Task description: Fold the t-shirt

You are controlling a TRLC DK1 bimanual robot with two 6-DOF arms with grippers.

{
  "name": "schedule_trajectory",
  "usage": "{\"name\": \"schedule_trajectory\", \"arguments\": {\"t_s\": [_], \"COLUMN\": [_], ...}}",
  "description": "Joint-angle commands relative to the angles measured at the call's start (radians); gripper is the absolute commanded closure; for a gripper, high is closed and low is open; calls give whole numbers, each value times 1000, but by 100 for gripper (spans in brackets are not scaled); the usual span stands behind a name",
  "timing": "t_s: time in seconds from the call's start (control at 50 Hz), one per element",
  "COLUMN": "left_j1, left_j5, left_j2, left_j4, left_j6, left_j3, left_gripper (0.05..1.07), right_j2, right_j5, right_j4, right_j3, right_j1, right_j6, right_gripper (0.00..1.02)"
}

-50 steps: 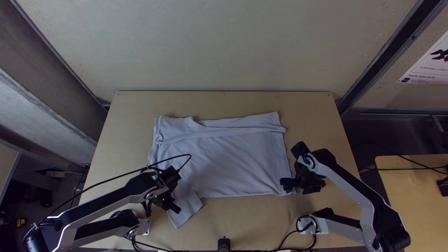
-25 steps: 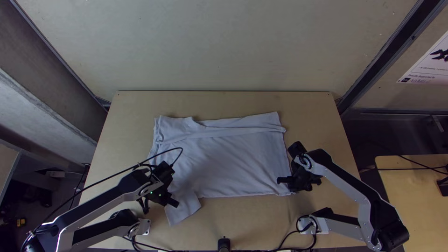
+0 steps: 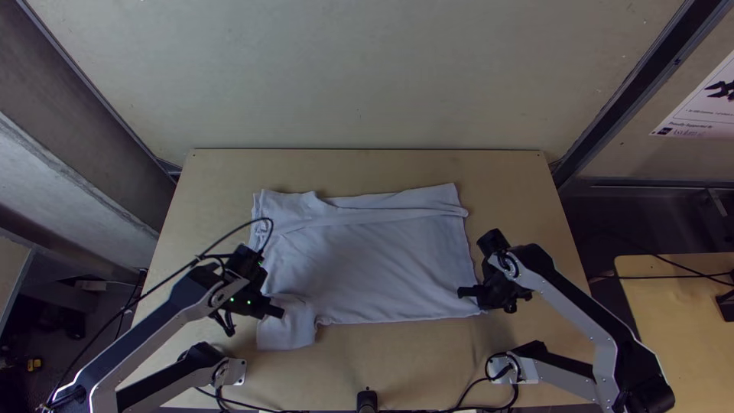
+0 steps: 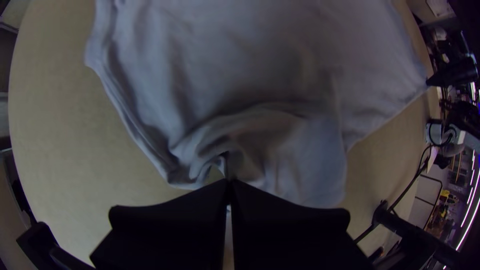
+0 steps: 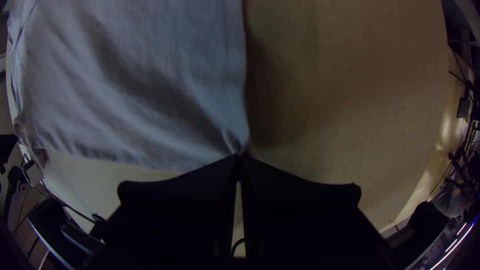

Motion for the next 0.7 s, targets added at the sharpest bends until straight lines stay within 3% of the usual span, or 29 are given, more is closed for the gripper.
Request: {"name": "schedule_trajectory", "arguments": {"t_s": [0.0, 0.2, 0.68], "left_j1": [74, 232, 394], "left_j5": [10, 88, 121], "left_j2": [-23, -26, 149], "left_j4": [-25, -31, -7], "left_j6": [82, 182, 294], "left_j3": [57, 124, 302], "left_gripper": [104, 104, 104], "right_j2": [-9, 22, 182], "right_j5": [23, 40, 69], "right_j4": [-18, -18, -15], "right_j3": [41, 118, 336], "right_j1": [-29, -42, -65], "right_j6": [15, 15, 10], "right_gripper": [100, 100, 100]}}
